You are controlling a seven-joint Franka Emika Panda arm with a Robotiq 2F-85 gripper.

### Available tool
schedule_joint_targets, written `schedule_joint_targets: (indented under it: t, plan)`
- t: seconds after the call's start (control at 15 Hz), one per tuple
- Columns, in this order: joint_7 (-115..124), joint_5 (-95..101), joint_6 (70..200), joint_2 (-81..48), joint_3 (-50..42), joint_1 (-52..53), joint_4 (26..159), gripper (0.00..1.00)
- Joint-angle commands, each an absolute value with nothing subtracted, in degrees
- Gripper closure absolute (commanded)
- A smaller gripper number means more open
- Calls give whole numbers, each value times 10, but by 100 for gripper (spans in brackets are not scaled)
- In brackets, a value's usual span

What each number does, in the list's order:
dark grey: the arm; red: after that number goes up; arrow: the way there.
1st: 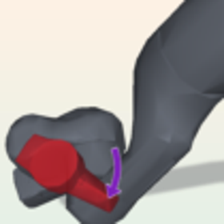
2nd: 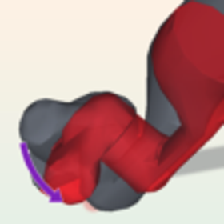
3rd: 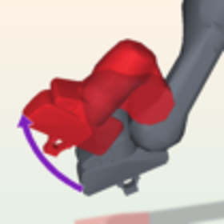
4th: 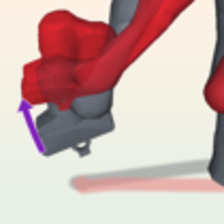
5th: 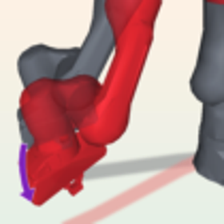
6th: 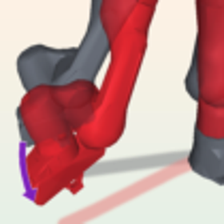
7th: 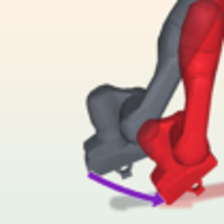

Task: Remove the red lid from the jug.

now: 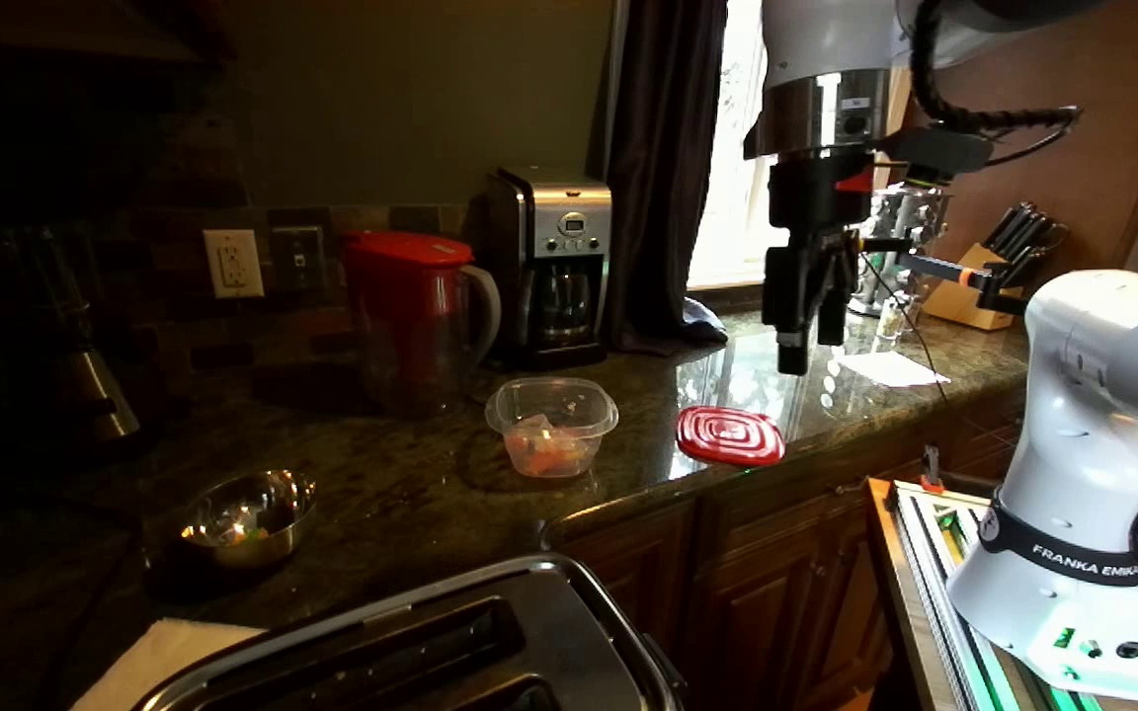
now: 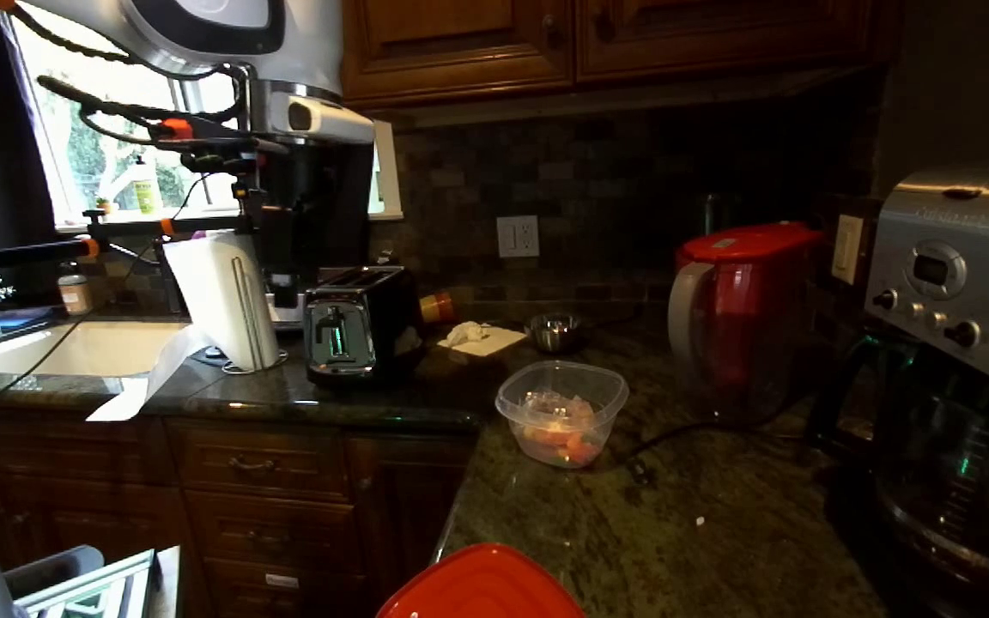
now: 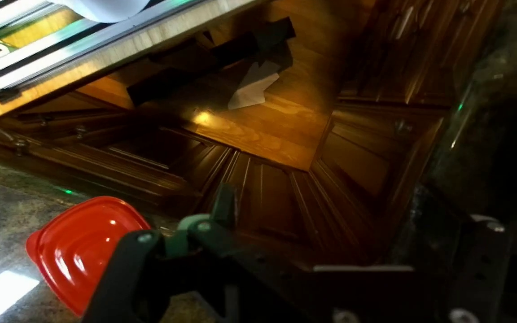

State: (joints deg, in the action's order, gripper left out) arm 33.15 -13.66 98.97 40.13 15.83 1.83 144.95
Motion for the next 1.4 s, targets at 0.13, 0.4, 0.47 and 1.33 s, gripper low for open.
schedule_joint_targets:
  t: [0.13,0.4,0.47,1.33]
  plan:
    - [426,-151,1072,308,136,-35,1408,0]
    - [483,-153,1114,261,96,-55,1366,0]
    - [502,-155,1120,257,89,-57,1359,0]
    - [582,-147,1281,228,19,-105,1318,0]
